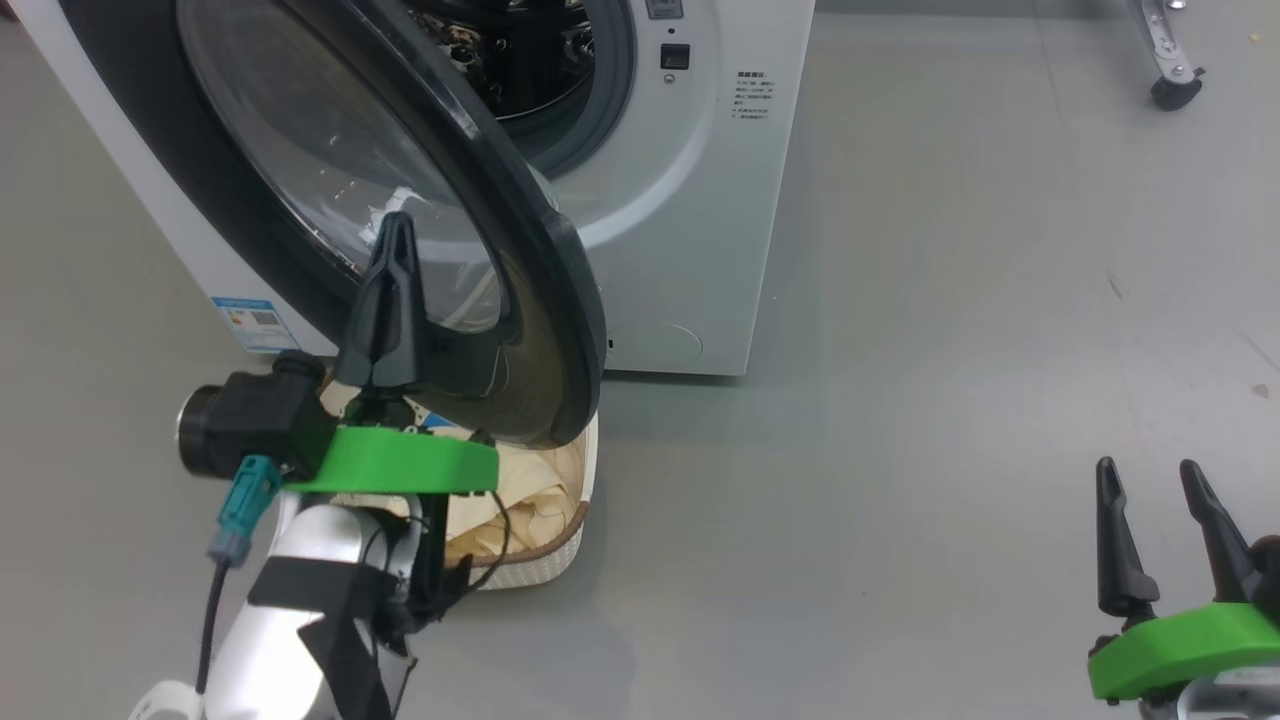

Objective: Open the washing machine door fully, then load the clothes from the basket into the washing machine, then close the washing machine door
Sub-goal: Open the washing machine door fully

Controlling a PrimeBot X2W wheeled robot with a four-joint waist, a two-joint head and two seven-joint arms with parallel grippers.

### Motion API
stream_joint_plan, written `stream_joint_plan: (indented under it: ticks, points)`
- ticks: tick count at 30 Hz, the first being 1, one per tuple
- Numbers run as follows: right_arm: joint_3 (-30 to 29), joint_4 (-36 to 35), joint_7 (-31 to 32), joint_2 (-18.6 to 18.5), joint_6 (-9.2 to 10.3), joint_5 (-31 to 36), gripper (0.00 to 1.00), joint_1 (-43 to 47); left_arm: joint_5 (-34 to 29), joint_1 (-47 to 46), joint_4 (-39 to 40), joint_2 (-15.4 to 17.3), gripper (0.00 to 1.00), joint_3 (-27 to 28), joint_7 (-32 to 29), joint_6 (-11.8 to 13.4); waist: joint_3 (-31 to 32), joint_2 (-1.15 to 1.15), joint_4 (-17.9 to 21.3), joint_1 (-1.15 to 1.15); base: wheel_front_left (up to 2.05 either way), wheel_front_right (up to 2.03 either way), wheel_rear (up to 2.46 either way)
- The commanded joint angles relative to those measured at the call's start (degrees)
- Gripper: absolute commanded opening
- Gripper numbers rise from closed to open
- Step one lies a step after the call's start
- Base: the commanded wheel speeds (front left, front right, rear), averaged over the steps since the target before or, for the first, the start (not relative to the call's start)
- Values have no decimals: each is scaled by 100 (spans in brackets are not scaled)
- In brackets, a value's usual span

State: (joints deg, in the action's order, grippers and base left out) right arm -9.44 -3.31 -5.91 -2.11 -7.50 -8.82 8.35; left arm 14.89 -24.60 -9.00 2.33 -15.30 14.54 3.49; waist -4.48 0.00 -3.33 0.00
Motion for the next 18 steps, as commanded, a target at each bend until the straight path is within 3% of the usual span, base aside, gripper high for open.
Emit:
stream_joint_plan:
  ticks: [1, 5, 9, 18]
  points:
    - [85, -179, 25, -76, 1, -10, 100, -117, 75, -286, 316, 66, 0, 74, -59, -42, 0, 0, 16, 0, 0, 0, 0]
    - [104, -181, 43, -76, 1, 10, 100, -165, 269, -456, 841, 58, 0, -416, -372, -21, 9, 0, 117, 0, 0, 0, 0]
    - [131, -132, 2, -76, 1, -34, 100, -206, 887, -651, 1030, 56, 0, -901, -667, 184, -13, 0, 263, 0, 0, 0, 0]
    - [305, 19, -47, -76, 1, -95, 100, -339, 2022, -1224, -163, 55, 0, -1437, -869, 757, -109, 0, 631, 0, 0, 0, 0]
